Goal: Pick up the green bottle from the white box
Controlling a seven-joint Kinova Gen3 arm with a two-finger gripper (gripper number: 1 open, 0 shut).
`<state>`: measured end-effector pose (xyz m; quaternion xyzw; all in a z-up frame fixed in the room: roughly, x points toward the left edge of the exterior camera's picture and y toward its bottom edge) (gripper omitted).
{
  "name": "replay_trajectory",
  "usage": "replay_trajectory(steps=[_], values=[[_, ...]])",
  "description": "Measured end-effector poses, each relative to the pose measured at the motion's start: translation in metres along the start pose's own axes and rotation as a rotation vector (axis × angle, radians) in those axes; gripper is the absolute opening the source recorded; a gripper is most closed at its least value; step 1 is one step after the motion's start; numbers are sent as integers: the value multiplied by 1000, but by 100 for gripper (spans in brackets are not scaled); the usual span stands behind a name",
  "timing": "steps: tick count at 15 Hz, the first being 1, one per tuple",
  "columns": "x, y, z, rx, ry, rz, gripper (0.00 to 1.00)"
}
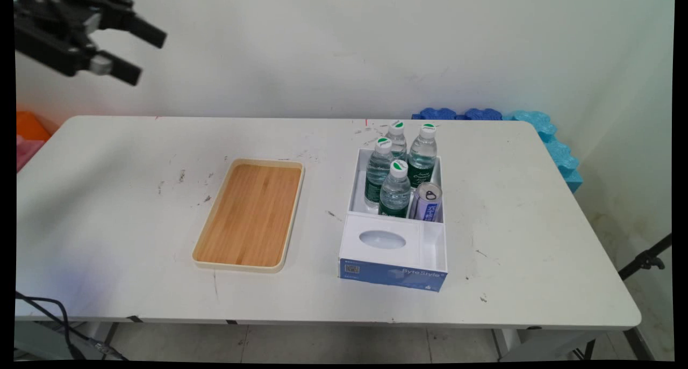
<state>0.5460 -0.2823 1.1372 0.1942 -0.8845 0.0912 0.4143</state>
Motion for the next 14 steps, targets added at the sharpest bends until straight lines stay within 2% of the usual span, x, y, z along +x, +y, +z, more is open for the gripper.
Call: replay_trajectory(steps=[5, 8, 14], values=[[14, -24, 44, 67, -4, -11, 100], [15, -40, 87, 107, -26, -31, 100], [11, -56, 159, 119, -65, -31, 100]])
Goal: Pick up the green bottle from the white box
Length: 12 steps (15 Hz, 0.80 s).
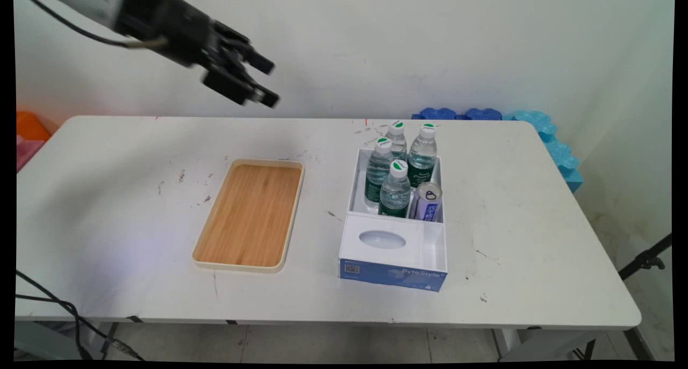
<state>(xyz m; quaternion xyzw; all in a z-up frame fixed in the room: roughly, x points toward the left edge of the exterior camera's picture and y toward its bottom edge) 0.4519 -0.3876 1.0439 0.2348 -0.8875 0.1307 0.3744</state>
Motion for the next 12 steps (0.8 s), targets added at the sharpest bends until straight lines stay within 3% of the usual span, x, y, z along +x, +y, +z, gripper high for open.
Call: replay_trajectory(steps=[5, 12], values=[[0, -9, 70, -35, -37, 35, 100], [-2, -22, 139, -94, -72, 109, 100]])
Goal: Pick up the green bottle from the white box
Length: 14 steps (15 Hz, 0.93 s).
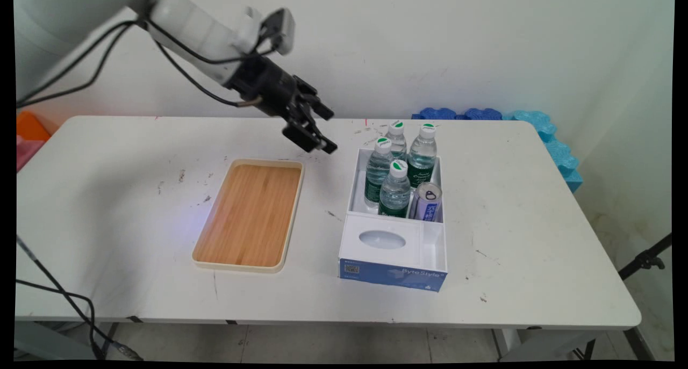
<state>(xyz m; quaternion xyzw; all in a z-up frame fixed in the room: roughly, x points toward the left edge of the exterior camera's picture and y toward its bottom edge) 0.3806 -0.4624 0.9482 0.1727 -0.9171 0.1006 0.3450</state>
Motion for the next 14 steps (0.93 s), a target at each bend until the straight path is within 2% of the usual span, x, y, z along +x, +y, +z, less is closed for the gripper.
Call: replay_trajectory(steps=[8, 14], values=[[0, -15, 61, -91, -24, 110, 100], [-1, -25, 96, -140, -31, 160, 100]])
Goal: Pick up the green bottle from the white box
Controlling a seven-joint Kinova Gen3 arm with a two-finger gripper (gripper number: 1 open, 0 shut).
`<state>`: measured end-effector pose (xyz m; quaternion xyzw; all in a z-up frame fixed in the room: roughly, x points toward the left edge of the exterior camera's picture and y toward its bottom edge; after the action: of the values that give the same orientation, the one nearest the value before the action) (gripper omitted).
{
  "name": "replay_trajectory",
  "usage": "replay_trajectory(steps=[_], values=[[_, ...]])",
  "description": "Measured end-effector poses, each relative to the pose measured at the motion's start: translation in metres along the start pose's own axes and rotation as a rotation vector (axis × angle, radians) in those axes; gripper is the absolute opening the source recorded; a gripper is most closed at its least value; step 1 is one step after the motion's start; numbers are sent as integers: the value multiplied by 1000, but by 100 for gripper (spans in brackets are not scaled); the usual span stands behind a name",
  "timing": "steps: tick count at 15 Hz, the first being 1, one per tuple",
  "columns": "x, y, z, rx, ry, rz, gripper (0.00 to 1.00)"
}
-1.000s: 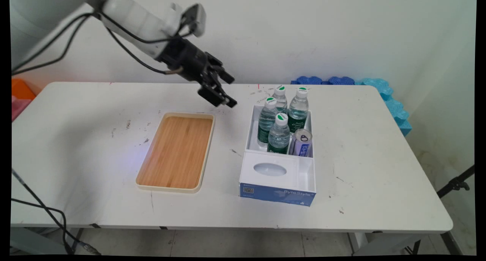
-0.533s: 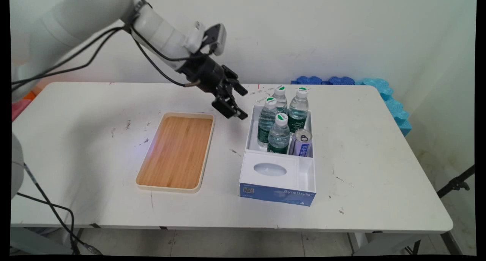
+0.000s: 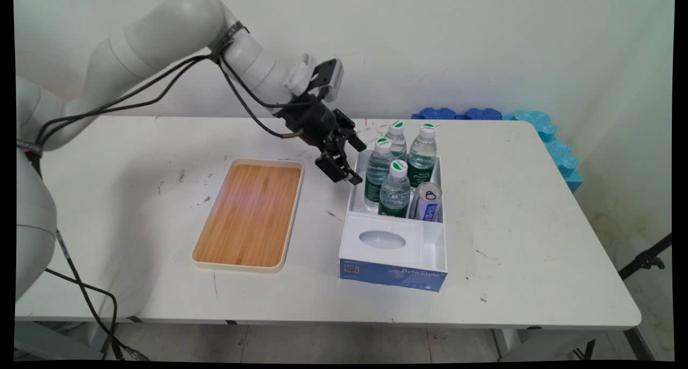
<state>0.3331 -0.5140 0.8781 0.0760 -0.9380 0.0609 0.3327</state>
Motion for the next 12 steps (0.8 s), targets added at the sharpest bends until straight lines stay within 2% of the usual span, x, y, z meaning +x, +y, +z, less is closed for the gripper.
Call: replay_trajectory(steps=[5, 12], values=[[3, -8, 22, -25, 4, 14, 100], [5, -18, 39, -30, 3, 18, 100]])
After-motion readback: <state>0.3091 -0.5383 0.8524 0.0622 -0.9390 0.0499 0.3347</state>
